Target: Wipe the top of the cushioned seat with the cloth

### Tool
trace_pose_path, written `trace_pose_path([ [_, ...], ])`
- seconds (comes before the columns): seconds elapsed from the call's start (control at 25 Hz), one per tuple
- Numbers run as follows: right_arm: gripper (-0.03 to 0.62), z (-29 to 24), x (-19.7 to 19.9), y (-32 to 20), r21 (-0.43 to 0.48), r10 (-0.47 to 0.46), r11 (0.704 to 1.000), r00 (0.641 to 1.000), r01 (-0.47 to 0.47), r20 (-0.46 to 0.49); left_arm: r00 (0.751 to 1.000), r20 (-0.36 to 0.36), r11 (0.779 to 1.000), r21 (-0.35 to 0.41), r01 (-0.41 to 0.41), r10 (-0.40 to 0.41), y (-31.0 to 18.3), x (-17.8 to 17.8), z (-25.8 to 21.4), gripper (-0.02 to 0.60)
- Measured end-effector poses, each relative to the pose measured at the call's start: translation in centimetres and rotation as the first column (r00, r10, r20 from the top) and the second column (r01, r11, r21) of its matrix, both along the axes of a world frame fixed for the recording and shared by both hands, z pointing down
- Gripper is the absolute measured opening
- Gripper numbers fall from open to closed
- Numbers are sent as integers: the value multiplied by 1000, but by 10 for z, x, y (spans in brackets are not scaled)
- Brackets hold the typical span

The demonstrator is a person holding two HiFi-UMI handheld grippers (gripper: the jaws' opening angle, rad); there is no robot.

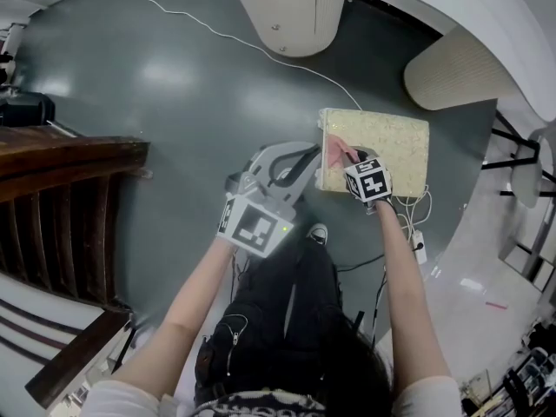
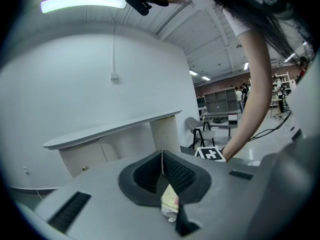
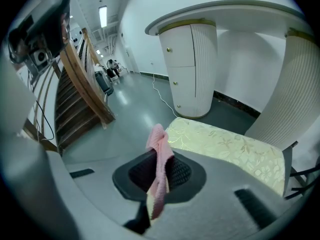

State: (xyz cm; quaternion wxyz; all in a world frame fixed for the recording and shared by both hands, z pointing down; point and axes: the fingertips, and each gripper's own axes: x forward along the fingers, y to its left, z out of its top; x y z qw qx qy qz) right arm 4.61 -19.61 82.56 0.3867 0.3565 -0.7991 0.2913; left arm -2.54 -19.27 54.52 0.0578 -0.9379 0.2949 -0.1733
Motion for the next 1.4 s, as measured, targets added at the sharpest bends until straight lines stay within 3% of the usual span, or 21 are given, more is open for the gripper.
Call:
trace_pose_path([
  [0.24,12,11,34,1,-18,50,999,997,-51,-54,1000,3,1000,-16,-13,13,1,-1,6,8],
  [0.56,12,11,118,0,-16,163,986,978,-166,-134,998,-7,998,-27,-57,56,4,27,8,8],
  [1.04,12,11,253,9,-5,339,937,911,-350,-235,992,-7,992,-27,-125,125,2,80,11,8],
  [1.4,12,9,303,16,13,412,905,870,-424,-272,990,9,990,-35,-140,140,16,92,15,8],
])
